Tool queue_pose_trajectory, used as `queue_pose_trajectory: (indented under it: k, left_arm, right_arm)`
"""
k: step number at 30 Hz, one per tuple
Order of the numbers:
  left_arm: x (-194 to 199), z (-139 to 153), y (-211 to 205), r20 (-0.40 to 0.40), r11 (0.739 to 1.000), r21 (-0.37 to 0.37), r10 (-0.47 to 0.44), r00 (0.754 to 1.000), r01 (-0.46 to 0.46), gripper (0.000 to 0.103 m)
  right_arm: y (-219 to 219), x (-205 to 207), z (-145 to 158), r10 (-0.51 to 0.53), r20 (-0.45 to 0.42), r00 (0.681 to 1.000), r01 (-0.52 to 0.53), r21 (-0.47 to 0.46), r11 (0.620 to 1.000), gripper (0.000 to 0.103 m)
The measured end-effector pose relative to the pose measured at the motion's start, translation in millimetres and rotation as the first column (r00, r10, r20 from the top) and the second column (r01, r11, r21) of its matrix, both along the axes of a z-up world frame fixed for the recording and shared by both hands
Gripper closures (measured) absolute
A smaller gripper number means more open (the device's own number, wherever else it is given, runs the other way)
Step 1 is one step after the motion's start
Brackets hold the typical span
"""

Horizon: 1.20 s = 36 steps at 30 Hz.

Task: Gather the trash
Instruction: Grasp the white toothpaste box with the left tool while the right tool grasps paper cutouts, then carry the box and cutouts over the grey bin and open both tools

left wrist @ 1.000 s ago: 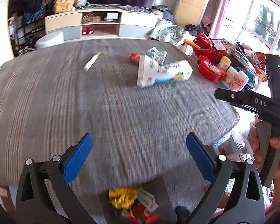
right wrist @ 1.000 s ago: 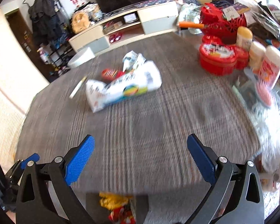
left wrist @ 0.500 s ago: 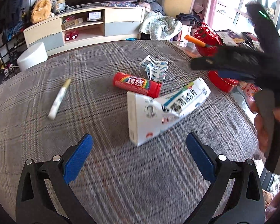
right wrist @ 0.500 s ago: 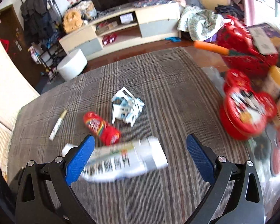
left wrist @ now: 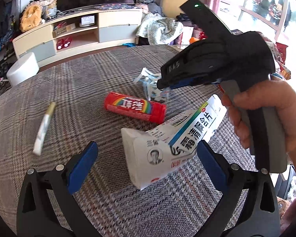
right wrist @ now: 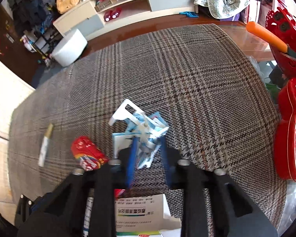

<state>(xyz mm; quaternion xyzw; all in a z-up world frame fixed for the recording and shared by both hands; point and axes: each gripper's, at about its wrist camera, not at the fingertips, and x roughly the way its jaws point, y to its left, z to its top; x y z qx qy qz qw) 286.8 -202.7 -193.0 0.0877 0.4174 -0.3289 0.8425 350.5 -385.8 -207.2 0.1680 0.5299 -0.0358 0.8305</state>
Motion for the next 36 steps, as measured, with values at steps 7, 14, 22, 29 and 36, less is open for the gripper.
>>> queue_pose_trajectory:
  k: [7, 14, 22, 29, 36]
  left_arm:
    - [8, -9, -12, -0.054, 0.999, -0.034, -0.028, 0.998, 0.026, 0.008]
    - [-6, -16, -22, -0.067, 0.995, -0.028, -0.094, 0.993, 0.093, 0.026]
    - [-39, -19, -30, -0.008, 0.987, 0.027, -0.156, 0.988, 0.156, 0.035]
    - [-52, -12, -26, -0.018, 0.988, 0.018, -0.151, 0.988, 0.152, 0.05]
    - [-91, -3, 0, 0.001, 0.993, 0.039, -0.114, 0.994, 0.113, 0.051]
  right_arm:
    - [-15, -13, 1, -0.016, 0.056, 0.998, 0.019, -0.049, 0.999, 0.089]
    - [-27, -22, 3, -0.023, 0.061, 0.998, 0.026, -0.044, 0.999, 0.089]
    - [-28, -42, 20, -0.007, 0.088, 0.996, 0.012, -0.057, 0.998, 0.09]
    - [-30, -66, 37, 0.008, 0.102, 0.995, 0.002, -0.104, 0.995, 0.09]
    - [-18, -105, 53, 0.042, 0.12, 0.992, -0.03, -0.104, 0.994, 0.09]
